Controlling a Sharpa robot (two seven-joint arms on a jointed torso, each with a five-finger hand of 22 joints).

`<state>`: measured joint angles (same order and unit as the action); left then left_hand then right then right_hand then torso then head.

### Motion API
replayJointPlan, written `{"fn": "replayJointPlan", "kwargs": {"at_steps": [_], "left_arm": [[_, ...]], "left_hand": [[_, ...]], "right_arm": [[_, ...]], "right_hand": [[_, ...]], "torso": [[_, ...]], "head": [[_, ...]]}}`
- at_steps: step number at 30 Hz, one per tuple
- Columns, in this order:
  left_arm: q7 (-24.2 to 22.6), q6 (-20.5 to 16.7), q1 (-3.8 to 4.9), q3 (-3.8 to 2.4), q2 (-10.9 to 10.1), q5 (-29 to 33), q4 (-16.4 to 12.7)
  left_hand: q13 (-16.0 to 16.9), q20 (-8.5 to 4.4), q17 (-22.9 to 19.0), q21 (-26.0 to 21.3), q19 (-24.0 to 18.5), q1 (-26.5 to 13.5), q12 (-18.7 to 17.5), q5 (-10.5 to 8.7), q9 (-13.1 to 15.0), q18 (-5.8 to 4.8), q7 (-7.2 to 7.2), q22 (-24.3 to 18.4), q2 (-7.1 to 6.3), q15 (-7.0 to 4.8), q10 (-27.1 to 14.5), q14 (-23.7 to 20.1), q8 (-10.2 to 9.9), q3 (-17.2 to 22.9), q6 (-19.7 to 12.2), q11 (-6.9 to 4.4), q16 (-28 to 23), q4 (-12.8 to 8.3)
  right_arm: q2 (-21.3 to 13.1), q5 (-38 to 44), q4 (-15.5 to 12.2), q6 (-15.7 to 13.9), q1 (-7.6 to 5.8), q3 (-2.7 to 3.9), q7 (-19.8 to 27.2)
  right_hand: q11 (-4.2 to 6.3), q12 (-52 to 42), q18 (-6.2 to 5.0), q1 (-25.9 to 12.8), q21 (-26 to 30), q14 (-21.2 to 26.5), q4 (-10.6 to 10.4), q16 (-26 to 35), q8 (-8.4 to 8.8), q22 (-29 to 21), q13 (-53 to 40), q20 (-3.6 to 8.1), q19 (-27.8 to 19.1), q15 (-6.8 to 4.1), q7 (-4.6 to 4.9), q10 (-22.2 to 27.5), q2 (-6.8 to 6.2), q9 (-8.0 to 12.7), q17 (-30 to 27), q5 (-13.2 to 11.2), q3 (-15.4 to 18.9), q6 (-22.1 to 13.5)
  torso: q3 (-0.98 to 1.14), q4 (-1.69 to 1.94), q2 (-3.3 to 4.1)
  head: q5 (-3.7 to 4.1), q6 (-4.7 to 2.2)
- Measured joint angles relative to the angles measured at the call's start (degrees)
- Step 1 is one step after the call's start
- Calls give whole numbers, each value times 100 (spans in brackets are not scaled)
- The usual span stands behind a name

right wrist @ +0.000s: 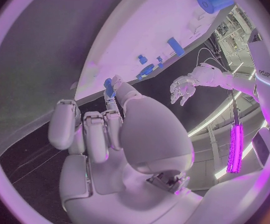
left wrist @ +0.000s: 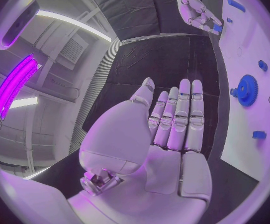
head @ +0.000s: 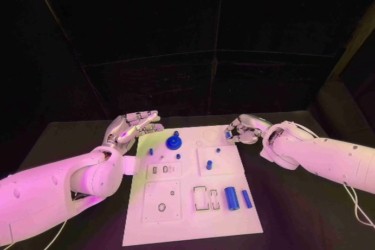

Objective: Assemble the parts on the task board

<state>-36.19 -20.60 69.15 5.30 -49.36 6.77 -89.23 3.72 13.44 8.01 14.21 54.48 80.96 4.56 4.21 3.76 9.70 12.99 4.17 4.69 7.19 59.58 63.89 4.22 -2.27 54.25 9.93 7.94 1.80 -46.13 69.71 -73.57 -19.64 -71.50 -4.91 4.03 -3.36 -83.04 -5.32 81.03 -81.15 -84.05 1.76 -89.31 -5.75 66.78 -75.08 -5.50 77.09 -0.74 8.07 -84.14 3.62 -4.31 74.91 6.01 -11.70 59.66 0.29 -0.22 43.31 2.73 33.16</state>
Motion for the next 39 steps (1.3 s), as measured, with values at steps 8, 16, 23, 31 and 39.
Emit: {"fn": "replayJointPlan", "kwargs": {"at_steps": [8,16,23,31,39], "left_arm": [[2,0,0,0,-31,0,-4],[5,5,2,0,-38,0,31],[11,16,5,0,-31,0,86],[21,32,7,0,-25,-1,114],[30,47,11,-1,-17,-2,122]], "left_hand": [[0,0,0,0,0,0,0,0,0,0,0,0,0,0,0,0,0,0,0,0,0,0],[0,0,6,0,0,0,0,0,0,0,0,0,0,0,0,0,0,0,0,0,-22,0],[0,-22,25,0,33,0,0,0,0,0,-10,0,0,-35,77,77,0,-1,53,-33,-22,-32],[3,-85,83,24,168,0,0,0,0,0,-52,15,0,-106,270,251,0,15,179,-85,-22,-47],[6,-85,97,26,208,0,0,0,0,0,-72,21,0,-114,319,299,0,15,237,-92,-22,-47]], "right_arm": [[-74,13,-782,-300,-16,3,-569],[230,101,-1364,-498,-35,4,-1276],[805,292,-1436,-512,-36,2,-1699],[1375,570,-1287,-417,-19,-111,-1923],[1672,779,-1200,-289,70,-276,-2065]], "right_hand": [[20,5,0,-30,0,0,-18,0,29,-8,3,0,0,0,5,21,26,8,0,-2,-18,5],[20,35,0,-97,0,0,-34,0,39,-12,15,0,0,0,6,21,0,7,0,-2,-62,6],[20,35,0,-98,0,0,-34,0,35,-37,15,-1,-1,0,6,21,0,4,0,-4,-62,7],[20,63,-1,-128,0,0,-18,0,25,-71,16,20,-21,0,7,21,-31,-1,0,18,-77,7],[20,74,0,-143,0,0,-25,0,20,-82,17,20,-21,0,8,21,-46,-1,0,34,-84,8]], "torso": [[-21,-1,-32],[-58,15,-88],[-85,37,-121],[-102,50,-134],[-100,47,-135]], "head": [[-30,-1],[-104,63],[-207,125],[-315,161],[-400,198]]}}
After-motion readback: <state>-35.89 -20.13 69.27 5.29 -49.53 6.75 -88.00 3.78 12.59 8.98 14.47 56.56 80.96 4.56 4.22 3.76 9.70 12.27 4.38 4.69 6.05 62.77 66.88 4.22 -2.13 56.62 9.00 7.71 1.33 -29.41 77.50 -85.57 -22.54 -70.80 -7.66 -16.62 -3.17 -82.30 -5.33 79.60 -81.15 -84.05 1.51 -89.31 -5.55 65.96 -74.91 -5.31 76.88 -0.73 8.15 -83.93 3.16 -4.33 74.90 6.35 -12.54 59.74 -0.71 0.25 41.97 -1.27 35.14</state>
